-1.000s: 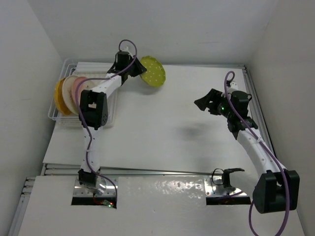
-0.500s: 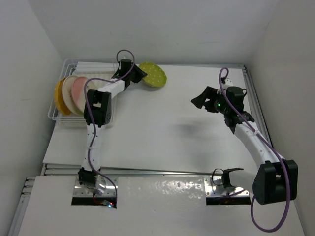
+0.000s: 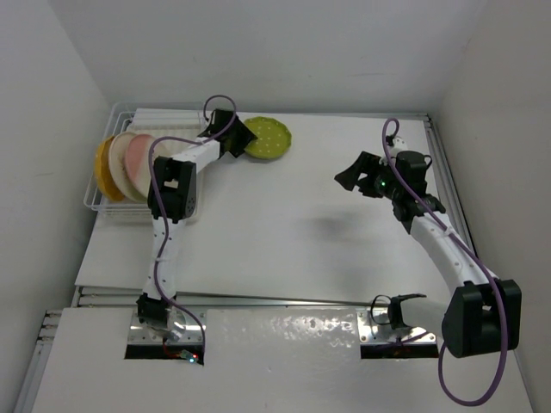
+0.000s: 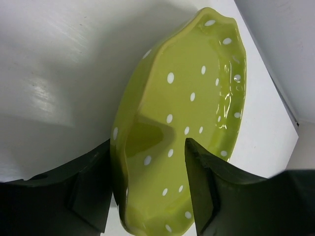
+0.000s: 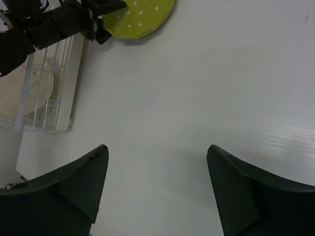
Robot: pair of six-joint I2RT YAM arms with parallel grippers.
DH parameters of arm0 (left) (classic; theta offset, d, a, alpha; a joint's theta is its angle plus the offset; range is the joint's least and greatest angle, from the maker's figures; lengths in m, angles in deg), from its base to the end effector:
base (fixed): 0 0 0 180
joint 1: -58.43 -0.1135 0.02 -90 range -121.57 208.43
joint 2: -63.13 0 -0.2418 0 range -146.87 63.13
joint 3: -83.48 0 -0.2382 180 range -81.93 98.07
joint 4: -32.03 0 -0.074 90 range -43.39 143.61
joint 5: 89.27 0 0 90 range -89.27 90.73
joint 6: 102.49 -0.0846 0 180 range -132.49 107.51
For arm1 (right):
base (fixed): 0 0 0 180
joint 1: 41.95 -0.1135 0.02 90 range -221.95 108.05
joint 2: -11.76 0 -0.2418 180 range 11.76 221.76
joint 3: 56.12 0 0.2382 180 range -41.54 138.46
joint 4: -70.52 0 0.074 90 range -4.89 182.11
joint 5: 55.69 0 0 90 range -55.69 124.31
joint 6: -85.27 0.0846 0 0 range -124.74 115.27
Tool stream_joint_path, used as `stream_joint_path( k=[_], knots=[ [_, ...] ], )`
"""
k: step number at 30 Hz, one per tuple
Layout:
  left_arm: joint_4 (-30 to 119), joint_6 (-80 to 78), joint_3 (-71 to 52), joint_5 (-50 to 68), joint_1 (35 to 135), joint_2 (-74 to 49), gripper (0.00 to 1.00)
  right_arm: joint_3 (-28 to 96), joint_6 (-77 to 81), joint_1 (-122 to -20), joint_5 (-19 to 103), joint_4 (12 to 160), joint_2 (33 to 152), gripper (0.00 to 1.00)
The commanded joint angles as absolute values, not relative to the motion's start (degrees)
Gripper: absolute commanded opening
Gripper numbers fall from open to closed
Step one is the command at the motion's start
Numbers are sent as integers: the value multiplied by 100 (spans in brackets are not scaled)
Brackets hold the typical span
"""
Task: Unload the plates from the dish rack
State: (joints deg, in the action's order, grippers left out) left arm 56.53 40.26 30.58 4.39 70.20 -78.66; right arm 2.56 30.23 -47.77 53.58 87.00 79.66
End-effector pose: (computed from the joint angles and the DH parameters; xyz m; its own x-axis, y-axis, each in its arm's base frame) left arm 0.5503 -0.1202 0.1026 -0.5750 -0.6916 -0.4370 -0.3399 0.6879 -0.6414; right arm 0.2984 0.0585 0.2326 -0.5779 0.4848 -0.6565 -0.0737 0.7701 0.6336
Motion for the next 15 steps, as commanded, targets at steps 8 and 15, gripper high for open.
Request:
stream_joint_path(
  k=[8,15],
  knots=[
    [6480,3551,3645,-488,7003,-7723,72,540,2928,-4827,5268,8756,7768,80],
    [6902,2953,3760,-665,7047,-7468,100,584,2709,-4854,4970,9134,7671,80]
  ],
)
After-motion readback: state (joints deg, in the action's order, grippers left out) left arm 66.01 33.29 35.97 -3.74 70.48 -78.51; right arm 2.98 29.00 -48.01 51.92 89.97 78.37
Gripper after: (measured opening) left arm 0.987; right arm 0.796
